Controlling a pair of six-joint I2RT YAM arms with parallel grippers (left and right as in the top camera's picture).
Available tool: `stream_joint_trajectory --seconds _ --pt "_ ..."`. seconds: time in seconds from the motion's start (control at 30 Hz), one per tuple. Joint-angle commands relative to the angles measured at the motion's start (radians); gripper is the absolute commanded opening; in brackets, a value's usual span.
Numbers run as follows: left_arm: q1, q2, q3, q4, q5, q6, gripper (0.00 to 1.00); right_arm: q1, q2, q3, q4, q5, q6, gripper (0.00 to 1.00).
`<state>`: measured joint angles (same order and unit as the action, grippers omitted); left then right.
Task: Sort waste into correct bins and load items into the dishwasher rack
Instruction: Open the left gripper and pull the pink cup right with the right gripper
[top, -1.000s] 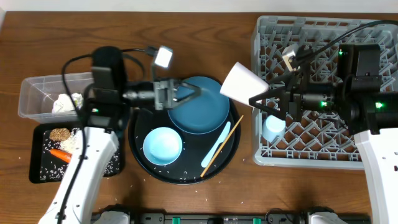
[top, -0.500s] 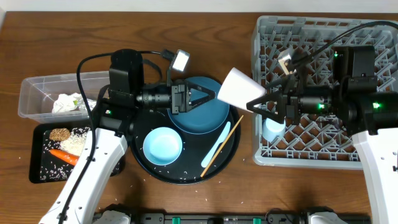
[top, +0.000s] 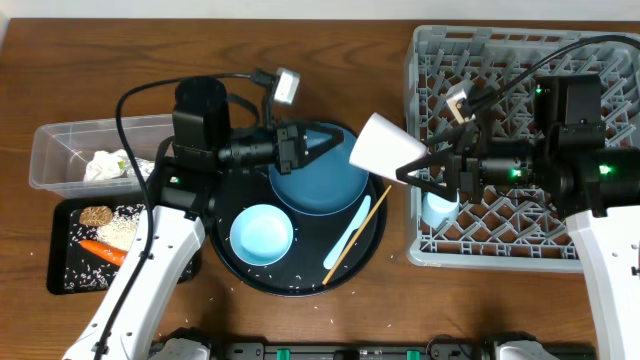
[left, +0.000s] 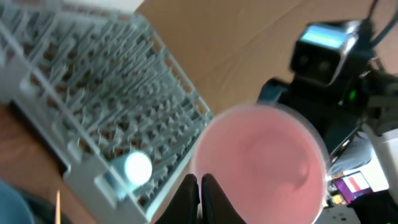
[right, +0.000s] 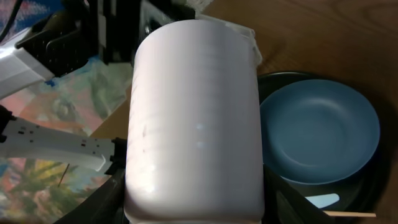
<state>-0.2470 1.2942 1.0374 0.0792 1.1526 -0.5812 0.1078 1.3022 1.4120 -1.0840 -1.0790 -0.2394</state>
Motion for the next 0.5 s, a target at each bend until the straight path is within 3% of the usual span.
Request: stream_joint_trajectory --seconds 0.0,0.23,0.47 --pt "-0.002 -0.007 0.004 0.098 0.071 -0.126 0.06 0.025 -0.011 -0.002 -0.001 -0.016 -0.031 0.01" --pt "-0.002 -0.007 0.004 0.125 0.229 -0.192 0.06 0.024 -0.011 -0.002 0.022 -0.017 -0.031 0.01" --pt "-0.002 -0.007 0.000 0.055 0.232 -0.190 0.06 0.024 -0.011 -0.002 0.029 -0.017 -0.031 0.01"
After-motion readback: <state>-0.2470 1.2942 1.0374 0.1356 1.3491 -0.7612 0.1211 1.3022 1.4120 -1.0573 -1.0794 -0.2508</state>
